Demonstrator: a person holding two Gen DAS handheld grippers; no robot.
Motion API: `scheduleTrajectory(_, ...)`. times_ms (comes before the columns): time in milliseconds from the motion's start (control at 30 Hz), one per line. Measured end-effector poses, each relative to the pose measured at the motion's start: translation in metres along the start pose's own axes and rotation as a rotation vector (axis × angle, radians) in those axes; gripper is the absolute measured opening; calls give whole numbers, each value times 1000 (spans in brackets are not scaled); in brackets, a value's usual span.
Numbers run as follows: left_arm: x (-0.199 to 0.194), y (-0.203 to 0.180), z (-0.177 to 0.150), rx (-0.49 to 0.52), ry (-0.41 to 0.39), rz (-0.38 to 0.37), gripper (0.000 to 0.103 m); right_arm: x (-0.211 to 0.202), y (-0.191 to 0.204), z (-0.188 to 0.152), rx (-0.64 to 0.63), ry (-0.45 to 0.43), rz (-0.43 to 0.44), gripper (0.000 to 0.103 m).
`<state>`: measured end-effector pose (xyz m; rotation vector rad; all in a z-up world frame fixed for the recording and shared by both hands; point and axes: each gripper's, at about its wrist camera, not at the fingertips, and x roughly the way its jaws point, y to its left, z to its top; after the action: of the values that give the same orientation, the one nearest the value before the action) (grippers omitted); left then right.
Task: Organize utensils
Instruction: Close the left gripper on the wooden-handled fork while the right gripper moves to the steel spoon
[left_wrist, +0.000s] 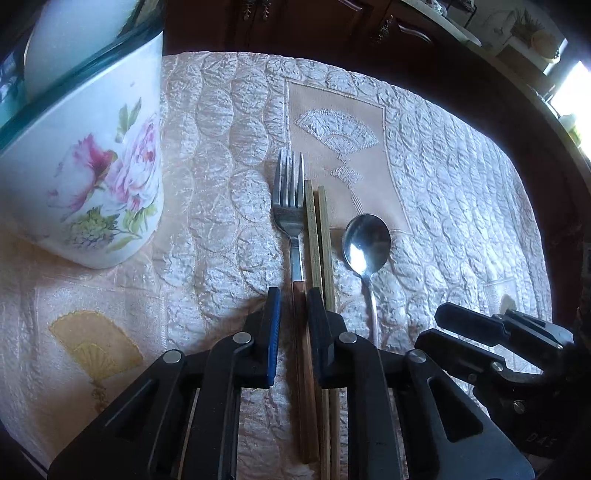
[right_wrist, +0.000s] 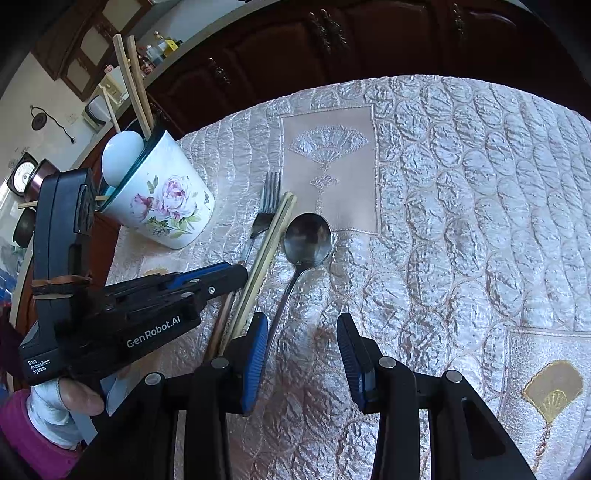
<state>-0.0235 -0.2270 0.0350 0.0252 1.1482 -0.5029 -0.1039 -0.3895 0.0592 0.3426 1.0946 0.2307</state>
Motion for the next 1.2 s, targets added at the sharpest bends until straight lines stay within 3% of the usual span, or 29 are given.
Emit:
scheduleTrajectory(433,6,-3,1,6,5,26,12,1,-7,-1,9,4,2,38)
scheduleTrajectory(533,5,-1,1,0,-5,25,6,2,-5,-1,8,4,5,38)
scheduleTrajectory(700,-7,19,-7,-46,-21,33,6,1,3,6,-15,-8,19,38)
scheduleTrajectory(900,-28,56,-28,-108,-24,54,6,19,20,23,-57,0,33,28)
scheduleTrajectory(1200,-38,68,-51,-135,-30,45,6,61,42,43,-106,32,-105,27)
